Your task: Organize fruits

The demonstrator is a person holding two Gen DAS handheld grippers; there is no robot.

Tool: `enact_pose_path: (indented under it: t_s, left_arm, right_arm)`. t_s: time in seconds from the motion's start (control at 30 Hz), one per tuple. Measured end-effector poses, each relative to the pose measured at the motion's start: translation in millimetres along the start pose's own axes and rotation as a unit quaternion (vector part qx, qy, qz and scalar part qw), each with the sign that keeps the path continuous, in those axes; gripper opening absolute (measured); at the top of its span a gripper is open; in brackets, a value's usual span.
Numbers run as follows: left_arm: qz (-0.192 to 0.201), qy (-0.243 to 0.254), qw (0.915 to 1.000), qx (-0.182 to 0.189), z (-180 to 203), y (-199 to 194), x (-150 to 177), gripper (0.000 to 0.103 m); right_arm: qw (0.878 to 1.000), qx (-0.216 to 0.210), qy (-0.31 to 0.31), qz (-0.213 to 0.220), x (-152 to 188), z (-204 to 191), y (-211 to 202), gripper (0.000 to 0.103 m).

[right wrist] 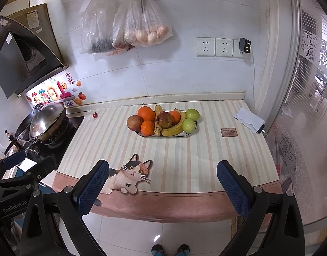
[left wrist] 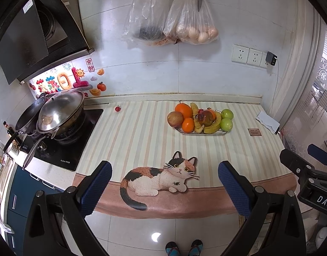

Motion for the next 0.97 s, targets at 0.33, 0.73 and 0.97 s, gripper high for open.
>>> enact_pose_path:
  t_s: [0.33,0.73,0.97]
  left_arm:
    - [0.0,-0.001,1.0,0.0,-0.9,0.2,-0.8,0.102]
    - [0.002,-0.003,1.0,-0.001,-0.4,-0.8,-1.5,0.102]
    - [0.003,-0.003,1.0,-0.002,-0.3,-1.0,-7.4,0.102]
  right_arm:
    - [1.0,0.0,0.001,0.0,0.5,0.7,1.3,0.103]
    - [1.0,0.0,0.005,-0.001,1.9,0.9,2.4,0.103]
    - [1.0,0.0,0.006,0.001,0.8,0.3,2.6,0.103]
Point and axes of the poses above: each gripper's, at about its wrist camera, not at the fingertips, and y roughly the way its jaws point, z to its right, x to its underside, the point moved 10 cm from there along y, roughly the way its jaws point, and after that the axes turned 1 degree about -z, right-handed, at the moved point
